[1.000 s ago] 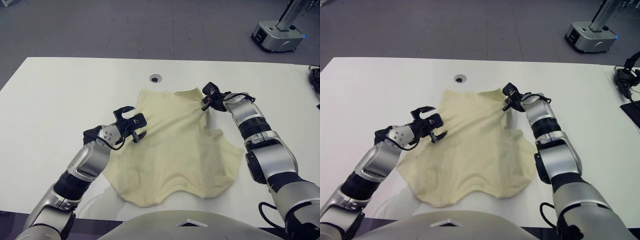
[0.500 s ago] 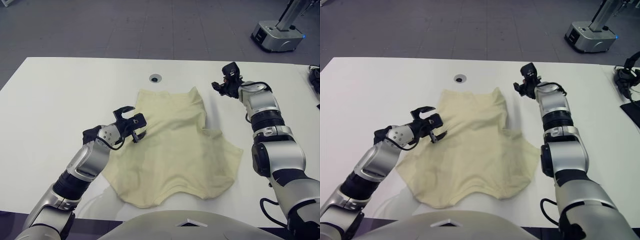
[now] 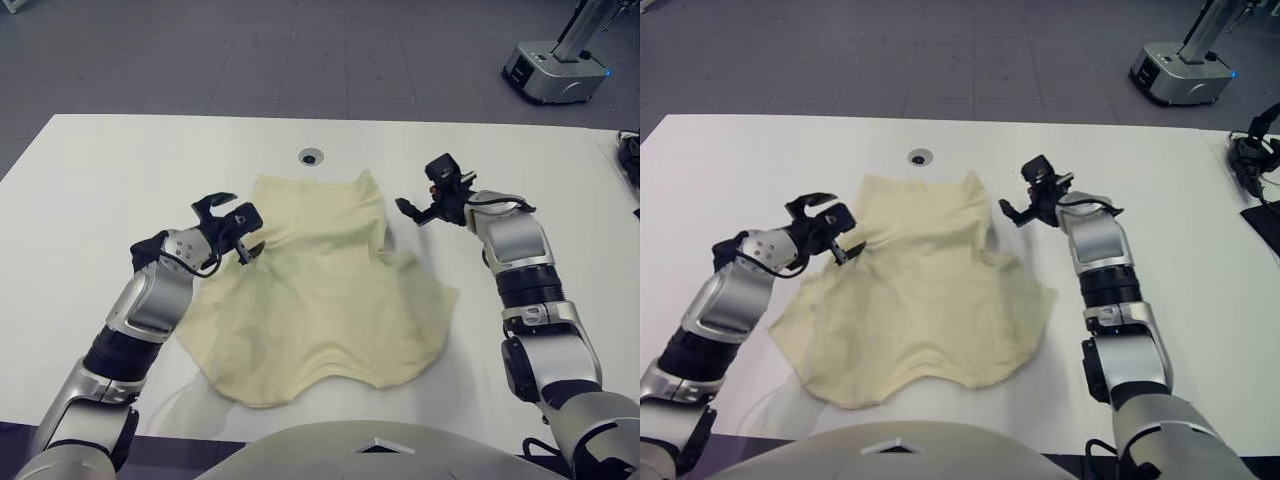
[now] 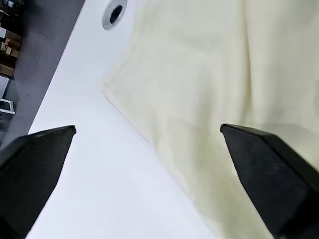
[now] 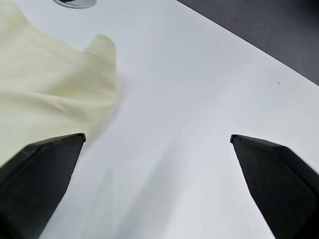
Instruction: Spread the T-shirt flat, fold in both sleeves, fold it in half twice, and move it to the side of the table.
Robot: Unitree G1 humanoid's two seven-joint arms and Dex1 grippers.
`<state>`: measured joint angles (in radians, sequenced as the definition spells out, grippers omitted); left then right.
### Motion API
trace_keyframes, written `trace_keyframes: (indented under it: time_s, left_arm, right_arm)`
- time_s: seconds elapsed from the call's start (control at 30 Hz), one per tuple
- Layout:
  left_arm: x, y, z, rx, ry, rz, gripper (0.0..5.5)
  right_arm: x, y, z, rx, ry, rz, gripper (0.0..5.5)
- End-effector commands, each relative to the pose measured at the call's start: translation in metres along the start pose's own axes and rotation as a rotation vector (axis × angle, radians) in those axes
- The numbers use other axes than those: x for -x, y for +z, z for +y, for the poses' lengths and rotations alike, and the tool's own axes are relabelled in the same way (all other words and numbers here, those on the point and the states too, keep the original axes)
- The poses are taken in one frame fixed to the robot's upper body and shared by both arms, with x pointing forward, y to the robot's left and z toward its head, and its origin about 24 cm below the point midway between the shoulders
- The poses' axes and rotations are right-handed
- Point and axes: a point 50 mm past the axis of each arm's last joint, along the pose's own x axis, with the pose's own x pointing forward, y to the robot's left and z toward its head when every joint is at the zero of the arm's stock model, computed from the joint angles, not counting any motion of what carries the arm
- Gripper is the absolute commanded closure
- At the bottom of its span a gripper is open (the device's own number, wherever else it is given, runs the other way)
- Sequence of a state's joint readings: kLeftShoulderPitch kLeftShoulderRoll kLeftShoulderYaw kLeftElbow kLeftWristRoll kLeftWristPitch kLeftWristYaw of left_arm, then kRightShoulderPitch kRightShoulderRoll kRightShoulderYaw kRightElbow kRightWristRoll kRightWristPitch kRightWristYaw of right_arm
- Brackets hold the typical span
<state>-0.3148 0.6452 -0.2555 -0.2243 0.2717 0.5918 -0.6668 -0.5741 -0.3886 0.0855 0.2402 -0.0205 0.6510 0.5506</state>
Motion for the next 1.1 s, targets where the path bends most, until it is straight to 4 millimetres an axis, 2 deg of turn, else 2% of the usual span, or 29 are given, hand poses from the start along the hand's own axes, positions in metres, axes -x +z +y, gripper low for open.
trace_keyframes:
  time_s: [0.03,0.17,0.27,0.37,0.47,0.53,0.63,0.77,0.93,1.1]
  left_arm:
    - [0.009,0.007,0.007,0.04,-0.008,-0.051,0.1]
    - [0.044,-0.01,0.02,0.124,0.039,-0.03,0.1]
    - [0.07,-0.024,0.027,0.214,0.069,-0.023,0.1]
    - [0.089,-0.036,0.029,0.349,0.106,-0.042,0.1]
    - [0.1,-0.048,0.025,0.493,0.124,-0.053,0.1]
    - [0.102,-0.053,0.023,0.574,0.126,-0.064,0.1]
    - [0.1,-0.059,0.02,0.593,0.119,-0.028,0.1]
    - [0.101,-0.062,0.012,0.596,0.088,0.007,0.1]
    - [0.109,-0.067,0.0,0.626,0.049,0.05,0.1]
    - [0.116,-0.071,-0.012,0.653,-0.01,0.081,0.1]
  right_arm:
    - [0.043,-0.007,0.006,0.044,0.13,-0.005,0.11]
    - [0.097,-0.018,0.005,0.171,0.273,0.066,0.11]
    - [0.117,-0.027,0.008,0.228,0.317,0.12,0.11]
    - [0.121,-0.039,0.014,0.259,0.356,0.154,0.11]
    - [0.113,-0.052,0.021,0.288,0.344,0.156,0.11]
    - [0.105,-0.066,0.022,0.395,0.295,0.187,0.11]
    - [0.102,-0.082,0.025,0.484,0.29,0.225,0.11]
    - [0.119,-0.098,0.031,0.553,0.408,0.32,0.11]
    - [0.141,-0.095,0.031,0.564,0.524,0.397,0.11]
    - [0.14,-0.09,0.025,0.551,0.476,0.386,0.11]
